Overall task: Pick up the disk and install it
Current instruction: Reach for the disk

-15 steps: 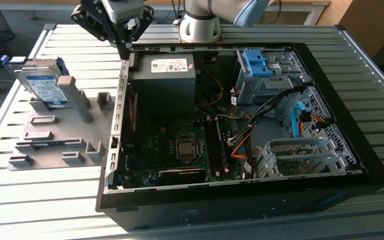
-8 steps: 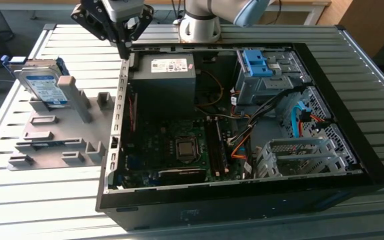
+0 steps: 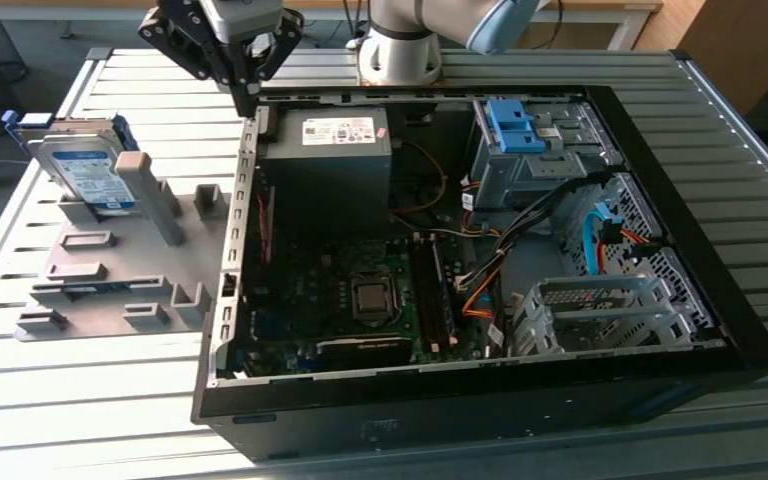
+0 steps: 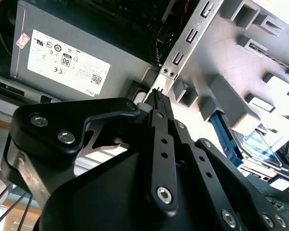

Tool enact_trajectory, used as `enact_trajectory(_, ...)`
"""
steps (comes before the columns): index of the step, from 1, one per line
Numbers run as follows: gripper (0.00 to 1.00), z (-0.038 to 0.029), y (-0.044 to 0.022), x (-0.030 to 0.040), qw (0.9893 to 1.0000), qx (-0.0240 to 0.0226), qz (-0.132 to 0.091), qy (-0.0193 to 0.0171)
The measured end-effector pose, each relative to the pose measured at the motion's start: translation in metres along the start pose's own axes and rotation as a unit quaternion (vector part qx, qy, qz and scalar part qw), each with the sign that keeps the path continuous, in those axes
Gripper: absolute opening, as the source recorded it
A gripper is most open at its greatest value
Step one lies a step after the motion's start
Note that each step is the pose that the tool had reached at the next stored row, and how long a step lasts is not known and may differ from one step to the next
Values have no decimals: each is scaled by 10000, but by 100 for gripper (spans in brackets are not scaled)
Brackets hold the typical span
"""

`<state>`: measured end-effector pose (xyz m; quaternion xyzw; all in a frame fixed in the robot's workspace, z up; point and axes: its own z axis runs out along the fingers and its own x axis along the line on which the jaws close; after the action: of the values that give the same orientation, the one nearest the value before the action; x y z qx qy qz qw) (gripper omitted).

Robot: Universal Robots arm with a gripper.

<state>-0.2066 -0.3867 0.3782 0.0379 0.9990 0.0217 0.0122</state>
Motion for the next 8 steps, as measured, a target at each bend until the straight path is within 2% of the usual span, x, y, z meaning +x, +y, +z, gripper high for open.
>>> enact_trajectory(8, 11, 0, 0, 1, 10000, 0, 0, 0)
